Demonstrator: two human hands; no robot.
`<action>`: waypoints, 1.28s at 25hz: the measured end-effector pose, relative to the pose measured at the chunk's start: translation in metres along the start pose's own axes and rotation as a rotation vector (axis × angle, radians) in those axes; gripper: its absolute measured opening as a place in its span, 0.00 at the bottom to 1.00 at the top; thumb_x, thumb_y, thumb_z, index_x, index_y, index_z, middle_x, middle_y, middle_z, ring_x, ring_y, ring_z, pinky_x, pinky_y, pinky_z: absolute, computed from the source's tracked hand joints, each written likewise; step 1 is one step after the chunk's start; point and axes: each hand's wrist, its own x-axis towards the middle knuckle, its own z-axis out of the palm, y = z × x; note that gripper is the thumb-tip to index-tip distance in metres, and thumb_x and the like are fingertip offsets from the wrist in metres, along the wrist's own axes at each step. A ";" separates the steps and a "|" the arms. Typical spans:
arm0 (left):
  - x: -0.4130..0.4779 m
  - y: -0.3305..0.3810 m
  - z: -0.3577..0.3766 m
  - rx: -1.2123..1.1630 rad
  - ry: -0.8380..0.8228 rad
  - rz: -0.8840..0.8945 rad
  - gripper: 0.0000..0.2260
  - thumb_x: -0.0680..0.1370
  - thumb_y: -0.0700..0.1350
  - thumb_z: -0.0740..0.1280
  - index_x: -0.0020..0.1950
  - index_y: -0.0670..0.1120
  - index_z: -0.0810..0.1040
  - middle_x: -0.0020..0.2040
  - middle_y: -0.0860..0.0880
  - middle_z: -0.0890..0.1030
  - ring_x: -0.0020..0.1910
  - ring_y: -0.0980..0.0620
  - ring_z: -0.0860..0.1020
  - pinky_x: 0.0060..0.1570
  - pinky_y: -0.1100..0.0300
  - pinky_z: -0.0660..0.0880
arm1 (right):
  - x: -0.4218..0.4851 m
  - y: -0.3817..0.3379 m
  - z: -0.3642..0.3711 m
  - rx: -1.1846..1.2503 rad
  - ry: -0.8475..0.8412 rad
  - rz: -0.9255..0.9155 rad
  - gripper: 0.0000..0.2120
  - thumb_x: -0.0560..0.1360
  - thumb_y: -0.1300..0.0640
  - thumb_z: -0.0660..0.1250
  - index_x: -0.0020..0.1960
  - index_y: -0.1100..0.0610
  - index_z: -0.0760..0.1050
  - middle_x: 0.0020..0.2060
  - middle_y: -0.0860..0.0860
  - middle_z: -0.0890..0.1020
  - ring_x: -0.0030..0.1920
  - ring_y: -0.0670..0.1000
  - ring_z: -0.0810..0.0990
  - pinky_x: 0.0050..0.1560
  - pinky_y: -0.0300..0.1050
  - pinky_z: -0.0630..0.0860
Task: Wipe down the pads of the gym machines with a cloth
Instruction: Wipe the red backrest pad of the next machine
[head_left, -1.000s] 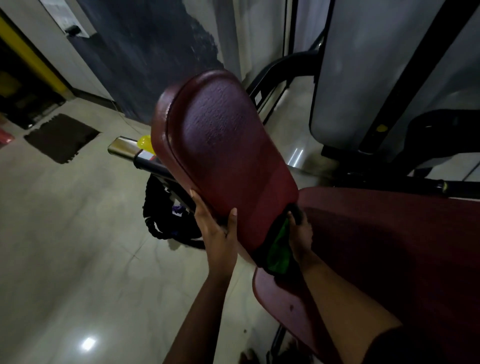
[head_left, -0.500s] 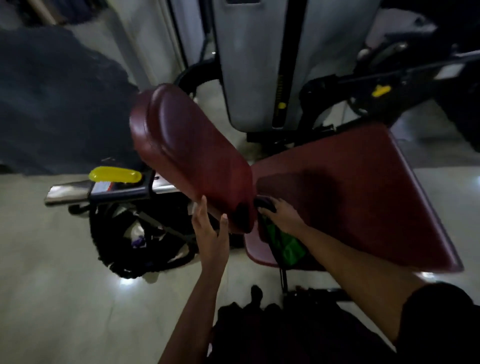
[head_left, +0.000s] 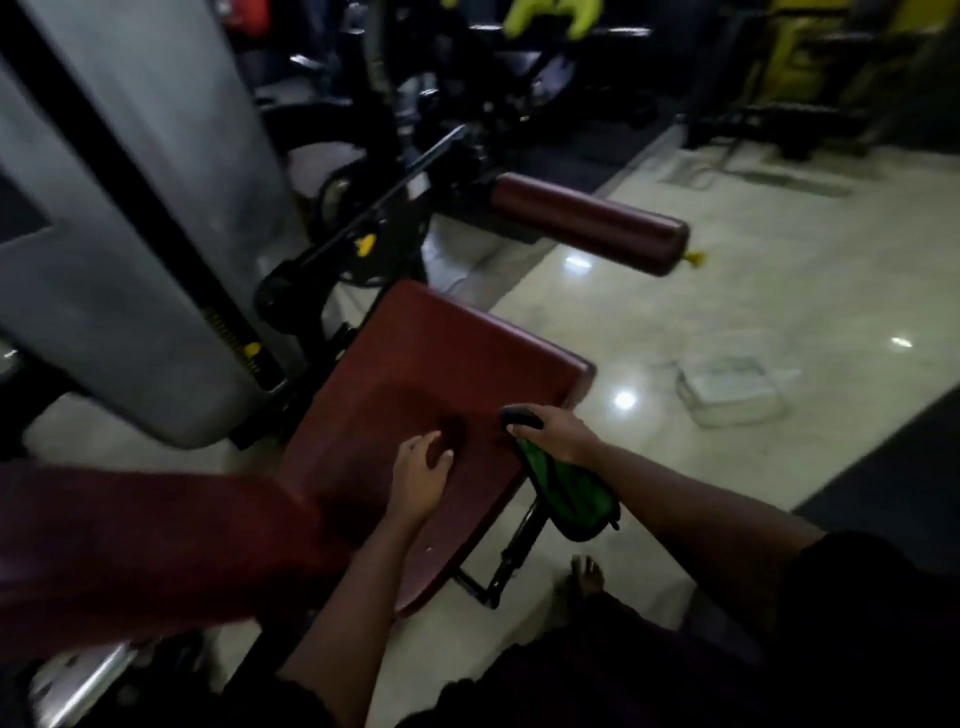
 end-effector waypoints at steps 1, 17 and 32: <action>0.013 0.018 0.010 0.017 -0.047 0.032 0.19 0.79 0.45 0.62 0.69 0.43 0.69 0.69 0.41 0.68 0.68 0.45 0.67 0.65 0.60 0.62 | -0.003 0.012 -0.018 0.014 0.065 0.038 0.20 0.76 0.43 0.61 0.68 0.44 0.69 0.62 0.51 0.77 0.60 0.53 0.76 0.61 0.50 0.73; 0.198 0.288 0.220 0.223 -0.568 0.371 0.20 0.79 0.49 0.62 0.70 0.47 0.68 0.70 0.40 0.67 0.68 0.43 0.67 0.67 0.49 0.66 | 0.023 0.221 -0.258 0.357 0.630 0.422 0.19 0.75 0.47 0.65 0.65 0.47 0.72 0.64 0.51 0.76 0.65 0.54 0.73 0.65 0.47 0.68; 0.351 0.427 0.365 0.196 -0.655 0.367 0.20 0.77 0.47 0.65 0.68 0.46 0.70 0.69 0.40 0.68 0.67 0.42 0.69 0.67 0.51 0.66 | 0.098 0.354 -0.424 0.339 0.665 0.547 0.25 0.71 0.48 0.71 0.66 0.48 0.70 0.63 0.54 0.76 0.64 0.55 0.73 0.60 0.44 0.69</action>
